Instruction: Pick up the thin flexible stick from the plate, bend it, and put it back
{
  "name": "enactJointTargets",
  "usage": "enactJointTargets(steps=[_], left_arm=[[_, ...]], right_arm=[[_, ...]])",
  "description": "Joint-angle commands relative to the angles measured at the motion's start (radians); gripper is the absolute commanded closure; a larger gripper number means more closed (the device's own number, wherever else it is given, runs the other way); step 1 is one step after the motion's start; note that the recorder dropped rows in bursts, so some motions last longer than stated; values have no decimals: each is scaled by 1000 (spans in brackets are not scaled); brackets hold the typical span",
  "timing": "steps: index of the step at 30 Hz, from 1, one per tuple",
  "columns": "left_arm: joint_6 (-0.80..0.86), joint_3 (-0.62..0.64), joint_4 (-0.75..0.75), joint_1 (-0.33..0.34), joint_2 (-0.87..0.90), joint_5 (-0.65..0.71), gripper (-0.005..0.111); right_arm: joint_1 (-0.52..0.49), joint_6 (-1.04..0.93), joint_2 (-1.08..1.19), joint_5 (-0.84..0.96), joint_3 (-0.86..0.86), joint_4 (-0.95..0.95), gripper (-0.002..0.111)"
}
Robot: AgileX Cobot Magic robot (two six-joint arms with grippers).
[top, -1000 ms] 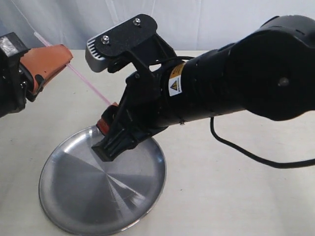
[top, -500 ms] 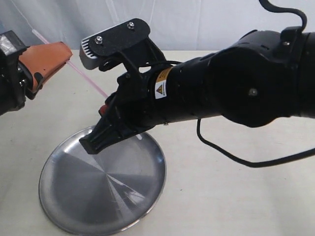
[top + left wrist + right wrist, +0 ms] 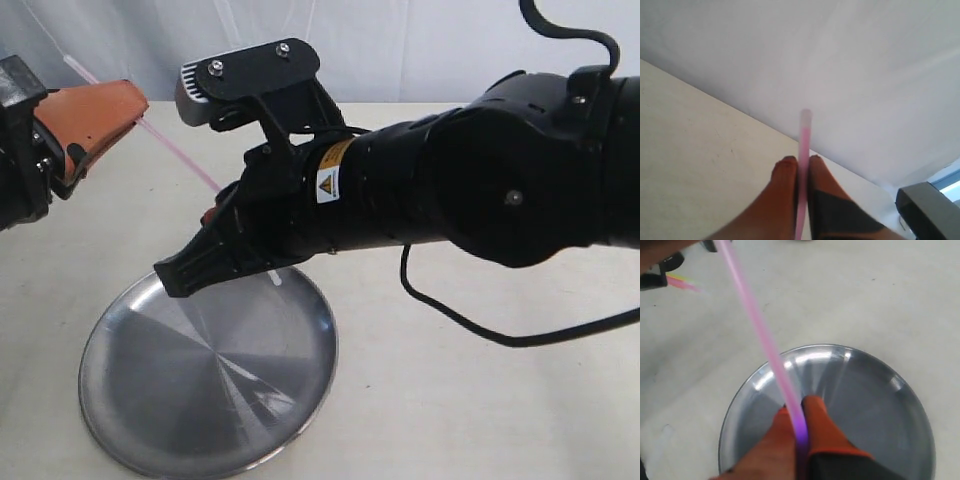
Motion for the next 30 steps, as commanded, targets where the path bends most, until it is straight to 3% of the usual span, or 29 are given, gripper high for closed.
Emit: enactJointTargets(steps=[1,3,7,12,18,30], left_arm=[[-170,5,183,-4,16,46,107],[-254,7,258,-4,33,31,107],[-259,7,272,-4,44,-3,107],[-261,7,265,-4,48,-3,107],[-284,7,274,-4,132,-128,107],[-283,7,274,-4,178,-183,107]], right_arm=[[-4,33,-24,-133,-11,6,109],[-4,33,-34,-147,-11,6,109],[-10,43,-33,-168,-11,6,109],[-101,97,-33,-201,-11,13,109],[-101,97,-33,-231,-11,36,109],[-101,97,-29,-294,-11,108,109]])
